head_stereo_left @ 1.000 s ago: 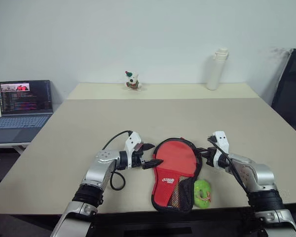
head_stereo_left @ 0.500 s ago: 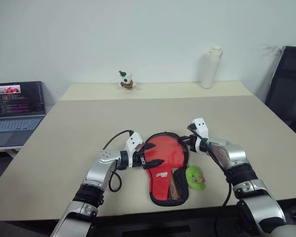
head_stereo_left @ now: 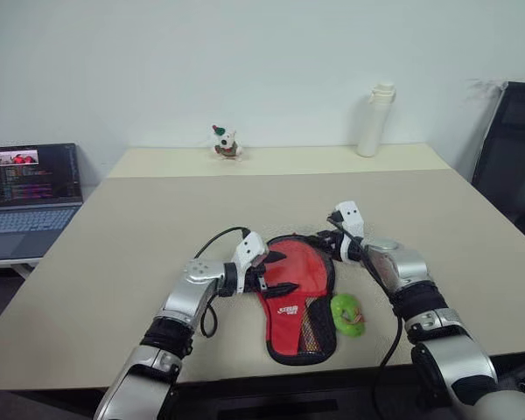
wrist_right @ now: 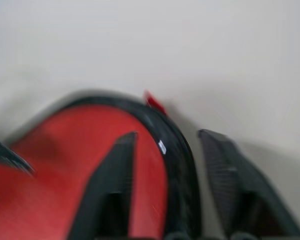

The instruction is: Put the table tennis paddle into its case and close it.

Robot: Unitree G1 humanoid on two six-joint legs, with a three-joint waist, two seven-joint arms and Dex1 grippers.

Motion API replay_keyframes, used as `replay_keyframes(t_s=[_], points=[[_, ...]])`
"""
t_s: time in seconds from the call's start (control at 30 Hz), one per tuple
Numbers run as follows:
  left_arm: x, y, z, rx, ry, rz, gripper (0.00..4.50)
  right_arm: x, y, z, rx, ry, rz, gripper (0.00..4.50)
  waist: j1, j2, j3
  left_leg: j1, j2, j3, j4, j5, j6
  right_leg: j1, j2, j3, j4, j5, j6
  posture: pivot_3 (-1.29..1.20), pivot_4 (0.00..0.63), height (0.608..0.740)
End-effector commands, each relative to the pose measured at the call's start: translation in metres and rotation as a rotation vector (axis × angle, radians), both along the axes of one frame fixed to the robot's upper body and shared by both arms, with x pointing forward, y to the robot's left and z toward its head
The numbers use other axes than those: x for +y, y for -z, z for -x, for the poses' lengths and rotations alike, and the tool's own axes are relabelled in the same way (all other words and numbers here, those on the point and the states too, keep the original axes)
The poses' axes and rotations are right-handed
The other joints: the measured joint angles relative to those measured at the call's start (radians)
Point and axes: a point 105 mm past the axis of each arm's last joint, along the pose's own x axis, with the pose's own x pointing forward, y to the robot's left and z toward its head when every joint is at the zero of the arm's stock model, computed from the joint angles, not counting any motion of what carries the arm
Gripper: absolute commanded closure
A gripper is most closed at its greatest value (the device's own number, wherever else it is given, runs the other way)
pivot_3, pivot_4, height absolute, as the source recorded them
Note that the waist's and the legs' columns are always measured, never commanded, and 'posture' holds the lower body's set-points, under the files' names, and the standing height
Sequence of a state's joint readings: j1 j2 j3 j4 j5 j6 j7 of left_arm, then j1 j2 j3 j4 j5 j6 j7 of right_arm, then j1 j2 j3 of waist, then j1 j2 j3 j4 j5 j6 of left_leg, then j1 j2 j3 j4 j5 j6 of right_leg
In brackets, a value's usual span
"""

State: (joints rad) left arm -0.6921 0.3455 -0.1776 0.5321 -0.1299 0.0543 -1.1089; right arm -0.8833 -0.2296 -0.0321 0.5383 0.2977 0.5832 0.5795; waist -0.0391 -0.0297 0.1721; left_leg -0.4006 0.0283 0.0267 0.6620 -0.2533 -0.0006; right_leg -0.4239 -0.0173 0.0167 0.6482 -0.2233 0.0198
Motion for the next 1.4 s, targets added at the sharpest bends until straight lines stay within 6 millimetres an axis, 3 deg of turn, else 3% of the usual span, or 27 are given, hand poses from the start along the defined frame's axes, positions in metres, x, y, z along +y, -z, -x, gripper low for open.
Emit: replay_keyframes(t_s=[0.03, 0.13, 0.3, 0.43, 0.67, 0.87, 1.1, 1.3, 1.4], points=[[-0.012, -0.015, -0.007, -0.068, 0.063, -0.023, 0.0, -0.008, -0.056, 0.024, -0.112, -0.072, -0.136, 2.12, 0.008, 0.0, 0.0, 0.0, 0.0, 0.0, 0.0, 0.0, 0.0, 0.0, 0.0, 0.0, 0.0, 0.0, 0.0, 0.0, 0.15, 0.74], [-0.018, -0.018, -0.013, -0.08, 0.081, -0.035, 0.0, -0.021, -0.059, 0.055, -0.103, -0.121, -0.117, 2.12, 0.021, 0.0, 0.0, -0.002, -0.001, -0.001, 0.0, 0.0, 0.0, 0.0, -0.001, -0.003, -0.001, 0.0, 0.0, 0.0, 0.15, 0.74], [-0.029, -0.01, -0.02, -0.059, 0.099, -0.056, 0.0, -0.041, -0.034, 0.119, 0.016, -0.232, -0.022, 2.12, 0.036, 0.0, 0.0, -0.002, -0.002, 0.0, 0.0, 0.0, 0.0, 0.001, -0.001, -0.003, -0.003, -0.001, 0.002, 0.0, 0.15, 0.74], [-0.04, 0.0, -0.018, -0.03, 0.135, -0.075, 0.0, -0.05, -0.02, 0.148, 0.069, -0.248, 0.008, 2.12, 0.03, -0.001, 0.001, -0.001, -0.001, -0.001, 0.0, 0.0, 0.0, 0.001, 0.0, -0.002, -0.002, -0.004, 0.006, 0.0, 0.15, 0.74], [-0.05, 0.013, -0.016, -0.005, 0.152, -0.102, 0.0, -0.074, 0.012, 0.15, 0.132, -0.131, 0.104, 2.12, 0.028, -0.001, 0.001, 0.0, -0.002, 0.0, 0.001, 0.0, 0.0, 0.002, 0.001, -0.001, -0.002, -0.004, 0.006, 0.0, 0.15, 0.74], [-0.044, 0.02, -0.015, -0.002, 0.148, -0.125, 0.0, -0.09, 0.033, 0.13, 0.121, -0.02, 0.216, 2.12, 0.028, -0.002, 0.001, 0.0, -0.002, 0.001, 0.001, 0.0, 0.0, 0.003, 0.001, -0.001, -0.002, -0.004, 0.006, 0.0, 0.15, 0.74], [-0.042, 0.022, -0.015, -0.003, 0.14, -0.13, 0.0, -0.086, 0.058, 0.134, 0.18, -0.111, 0.288, 2.12, 0.028, -0.002, 0.0, 0.001, -0.002, 0.001, 0.001, 0.0, 0.0, 0.003, 0.002, -0.002, -0.002, -0.004, 0.006, 0.0, 0.15, 0.74], [-0.039, 0.023, -0.015, -0.003, 0.133, -0.13, 0.0, -0.074, 0.061, 0.142, 0.21, -0.2, 0.27, 2.12, 0.028, -0.002, 0.0, 0.001, -0.002, 0.001, 0.001, 0.0, 0.0, 0.003, 0.002, -0.001, -0.002, -0.004, 0.006, 0.0, 0.15, 0.74], [-0.039, 0.023, -0.015, -0.004, 0.132, -0.131, 0.0, -0.074, 0.066, 0.142, 0.209, -0.196, 0.309, 1.57, 0.028, -0.002, 0.0, 0.001, -0.002, 0.001, 0.001, 0.0, 0.0, 0.003, 0.002, -0.001, -0.002, -0.004, 0.006, 0.0, 0.15, 0.74]])
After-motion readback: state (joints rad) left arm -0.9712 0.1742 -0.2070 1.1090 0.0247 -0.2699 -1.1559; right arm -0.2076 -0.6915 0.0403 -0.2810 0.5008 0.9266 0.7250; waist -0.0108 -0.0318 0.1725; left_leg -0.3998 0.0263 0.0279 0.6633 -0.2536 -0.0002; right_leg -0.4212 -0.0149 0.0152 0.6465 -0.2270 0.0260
